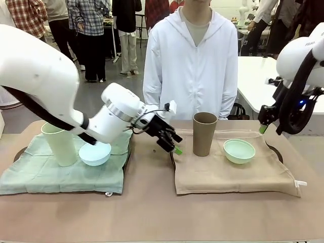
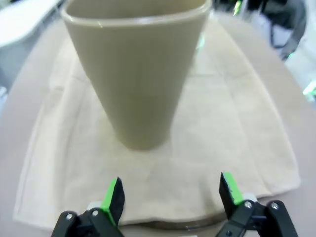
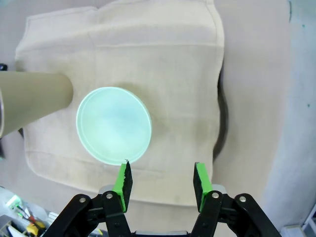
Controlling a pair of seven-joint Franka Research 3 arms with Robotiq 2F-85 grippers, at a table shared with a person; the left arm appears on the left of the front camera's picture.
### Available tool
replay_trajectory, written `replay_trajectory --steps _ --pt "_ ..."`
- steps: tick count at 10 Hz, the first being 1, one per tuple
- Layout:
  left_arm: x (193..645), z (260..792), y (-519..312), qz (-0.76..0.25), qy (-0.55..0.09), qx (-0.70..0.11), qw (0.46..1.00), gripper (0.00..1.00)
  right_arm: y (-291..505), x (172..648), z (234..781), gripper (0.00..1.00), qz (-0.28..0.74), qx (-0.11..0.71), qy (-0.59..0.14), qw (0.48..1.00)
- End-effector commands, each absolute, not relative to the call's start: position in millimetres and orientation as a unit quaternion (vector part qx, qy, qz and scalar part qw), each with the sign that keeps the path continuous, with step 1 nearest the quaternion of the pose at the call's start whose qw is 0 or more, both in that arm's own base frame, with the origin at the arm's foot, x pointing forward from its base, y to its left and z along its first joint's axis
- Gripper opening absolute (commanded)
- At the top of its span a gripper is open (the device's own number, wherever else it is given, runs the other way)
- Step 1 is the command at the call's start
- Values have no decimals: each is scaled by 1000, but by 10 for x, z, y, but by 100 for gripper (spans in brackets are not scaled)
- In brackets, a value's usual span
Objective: Set up a tray with a mat and arrange the tableware.
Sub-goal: Place the Picnic Bowl and Reusable plastic cup back onto the Handle tray in front of the human's position.
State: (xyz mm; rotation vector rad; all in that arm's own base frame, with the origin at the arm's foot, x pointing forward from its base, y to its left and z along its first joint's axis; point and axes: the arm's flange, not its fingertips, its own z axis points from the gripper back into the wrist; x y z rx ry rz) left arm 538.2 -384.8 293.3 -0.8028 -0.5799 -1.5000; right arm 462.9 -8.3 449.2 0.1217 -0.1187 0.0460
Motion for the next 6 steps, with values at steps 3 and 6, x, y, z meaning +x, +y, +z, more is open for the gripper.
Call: replay_trajectory --steps 3,6 --pt "4862 3989 -2906 -564 -197 -251 761 100 -178 4292 5028 65 37 14 -67 997" --pt "4644 4535 -2259 -405 -181 -191 876 100 -148 4041 5343 100 22 -6 -19 1000"
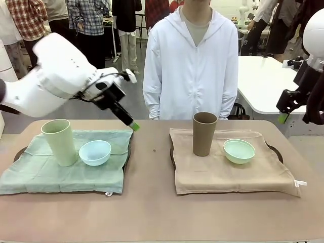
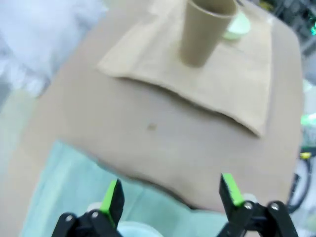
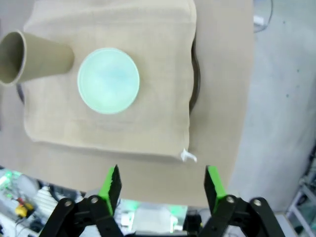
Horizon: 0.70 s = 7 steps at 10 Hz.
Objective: Set up a tray with a mat and arrange the tableware.
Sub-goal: Place the Picnic Bowl and Reusable plastic cup back onto the Handle tray in front of the human's position.
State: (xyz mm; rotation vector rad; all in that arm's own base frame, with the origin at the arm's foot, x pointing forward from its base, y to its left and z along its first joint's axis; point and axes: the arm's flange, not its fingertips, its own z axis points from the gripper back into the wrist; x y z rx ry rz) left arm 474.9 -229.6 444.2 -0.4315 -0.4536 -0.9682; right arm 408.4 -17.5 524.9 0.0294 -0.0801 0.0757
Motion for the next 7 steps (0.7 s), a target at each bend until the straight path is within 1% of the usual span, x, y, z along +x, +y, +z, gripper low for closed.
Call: replay_trajectory --steps 1,2,3,4,6,7 --pt "4548 4662 -2096 -371 -175 -176 895 100 -147 3952 5448 89 22 -4 -9 1000" --pt "4452 4779 -1946 -346 -164 -170 908 100 -145 3890 5534 100 22 1 -5 1000" --pt "4382 4900 -1842 -322 -143 -165 921 100 -146 3881 5574 100 21 -2 -3 1000" --pt "4203 5080 -1807 -316 -115 -173 926 100 -126 3882 5585 100 23 -1 5 1000" --pt "3935 5289 -1900 -330 -77 -153 929 100 -86 3985 5523 100 30 -2 27 999" --pt "3878 5368 -1931 -331 -61 -142 931 100 -66 4063 5502 100 32 0 31 999"
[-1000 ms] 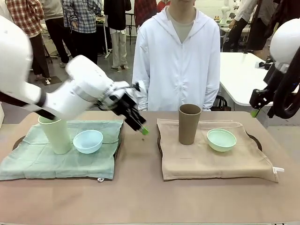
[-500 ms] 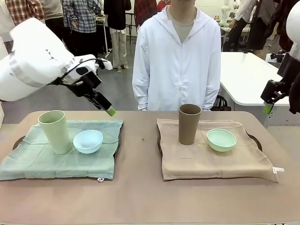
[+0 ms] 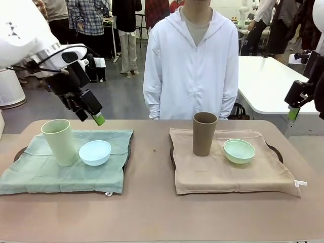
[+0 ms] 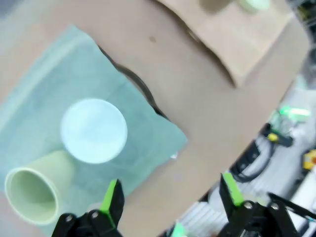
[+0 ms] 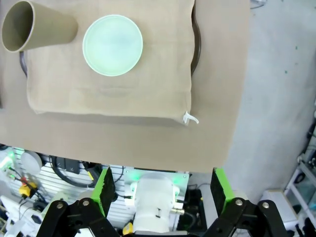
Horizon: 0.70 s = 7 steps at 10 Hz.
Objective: Set up a tray with a mat and arrange the tableware.
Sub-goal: Place the Picnic Bowl and Reusable plastic cup back onto the Handle tray in front of the human's position.
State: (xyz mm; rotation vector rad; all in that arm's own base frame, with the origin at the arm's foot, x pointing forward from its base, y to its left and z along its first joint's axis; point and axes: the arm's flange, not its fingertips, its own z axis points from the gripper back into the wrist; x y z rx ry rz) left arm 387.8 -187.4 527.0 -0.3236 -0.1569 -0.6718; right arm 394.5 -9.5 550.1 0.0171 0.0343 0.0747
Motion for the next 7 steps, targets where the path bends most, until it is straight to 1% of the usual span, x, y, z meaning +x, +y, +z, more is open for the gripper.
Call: replay_trajectory --steps 1,2,7 --pt "3779 5449 -1955 -324 -54 -133 935 100 -25 4137 5493 100 40 1 18 999" --pt "3878 5270 -1874 -328 -77 -158 928 100 -95 3945 5501 100 37 9 17 999" --pt "3878 5270 -1874 -328 -77 -158 928 100 -95 3945 5501 100 37 9 17 999"
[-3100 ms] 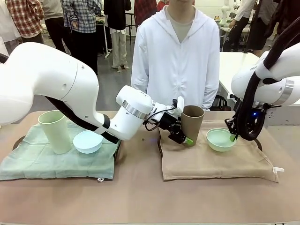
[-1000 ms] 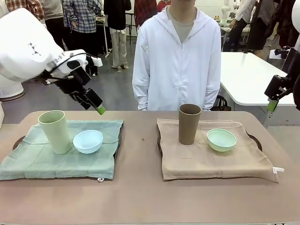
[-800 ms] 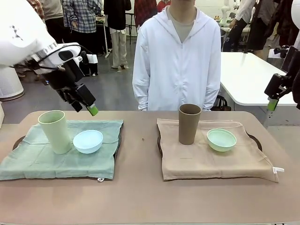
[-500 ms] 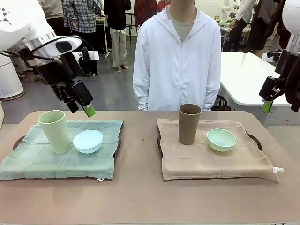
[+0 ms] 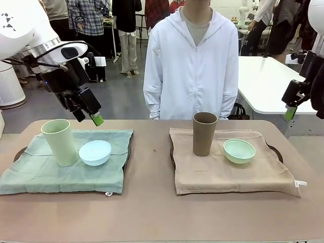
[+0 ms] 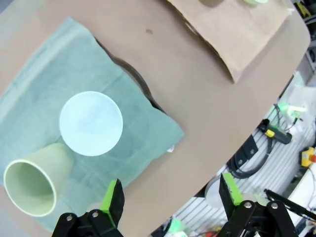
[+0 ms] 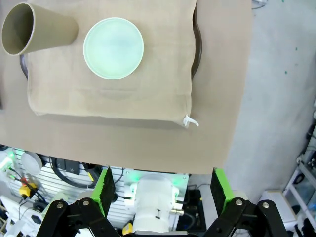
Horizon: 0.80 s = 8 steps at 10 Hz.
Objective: Set up a tray with a mat and arrange the tableware.
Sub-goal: Place the Picnic Bowl and Reusable plastic cup back onto the Handle tray in front of the human's position.
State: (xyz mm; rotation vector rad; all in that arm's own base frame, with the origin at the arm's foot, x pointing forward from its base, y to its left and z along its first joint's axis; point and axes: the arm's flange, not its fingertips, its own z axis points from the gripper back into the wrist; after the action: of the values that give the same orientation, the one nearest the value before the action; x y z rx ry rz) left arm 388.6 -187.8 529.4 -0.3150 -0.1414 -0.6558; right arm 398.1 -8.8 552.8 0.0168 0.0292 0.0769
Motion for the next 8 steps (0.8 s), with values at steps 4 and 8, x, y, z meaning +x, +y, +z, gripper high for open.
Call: replay_trajectory --steps 4,8 --pt "3878 5270 -1874 -328 -77 -158 928 100 -95 3945 5501 100 37 9 17 999" --pt "4134 5275 -1136 -283 15 -188 941 100 -529 3926 5467 100 -1 58 31 998"
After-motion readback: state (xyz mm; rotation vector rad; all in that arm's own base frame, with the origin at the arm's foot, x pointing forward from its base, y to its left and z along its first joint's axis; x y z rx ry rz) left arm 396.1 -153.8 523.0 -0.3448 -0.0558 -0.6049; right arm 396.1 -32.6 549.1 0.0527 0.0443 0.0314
